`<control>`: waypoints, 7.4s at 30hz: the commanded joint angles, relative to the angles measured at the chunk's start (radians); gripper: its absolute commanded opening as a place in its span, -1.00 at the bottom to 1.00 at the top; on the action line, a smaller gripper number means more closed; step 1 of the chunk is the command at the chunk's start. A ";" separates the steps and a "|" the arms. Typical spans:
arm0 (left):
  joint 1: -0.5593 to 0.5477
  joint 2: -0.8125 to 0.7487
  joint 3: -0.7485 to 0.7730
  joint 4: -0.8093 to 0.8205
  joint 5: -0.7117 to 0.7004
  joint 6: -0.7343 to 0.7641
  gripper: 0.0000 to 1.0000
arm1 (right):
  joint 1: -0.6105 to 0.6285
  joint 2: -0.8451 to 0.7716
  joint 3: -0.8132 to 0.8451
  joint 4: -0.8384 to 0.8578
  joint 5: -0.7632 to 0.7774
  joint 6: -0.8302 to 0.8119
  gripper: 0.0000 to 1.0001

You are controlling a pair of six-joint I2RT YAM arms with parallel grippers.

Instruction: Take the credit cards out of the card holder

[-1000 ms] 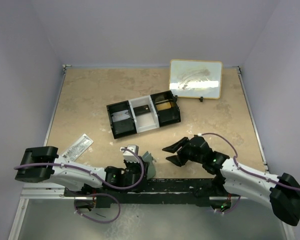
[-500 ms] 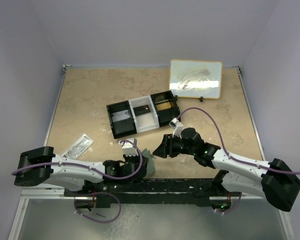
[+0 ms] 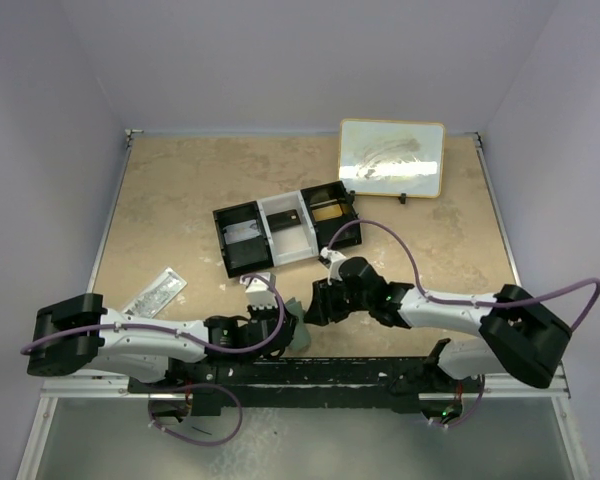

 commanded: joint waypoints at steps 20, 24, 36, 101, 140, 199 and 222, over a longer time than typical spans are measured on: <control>0.006 -0.006 0.020 -0.012 0.033 0.026 -1.00 | 0.025 0.112 0.043 0.078 0.056 -0.034 -0.46; 0.006 -0.002 0.022 -0.011 0.034 0.029 -1.00 | 0.023 0.108 0.036 0.079 0.057 -0.029 -0.56; 0.023 -0.023 0.059 -0.293 -0.044 -0.121 -0.11 | 0.024 -0.095 0.028 -0.141 0.162 0.172 -1.00; 0.176 0.181 0.231 -0.051 0.211 0.179 0.15 | -0.122 -0.324 -0.187 -0.369 0.262 0.470 -1.00; 0.175 0.356 0.241 0.209 0.516 0.244 -0.45 | -0.131 -0.319 -0.031 -0.560 0.378 0.437 -0.38; 0.271 0.255 0.226 -0.047 0.403 0.385 -0.66 | -0.144 0.042 -0.196 0.266 0.024 0.531 -0.55; 0.250 0.290 0.199 -0.082 0.408 0.316 -0.86 | -0.163 0.098 -0.122 0.179 0.030 0.409 -0.99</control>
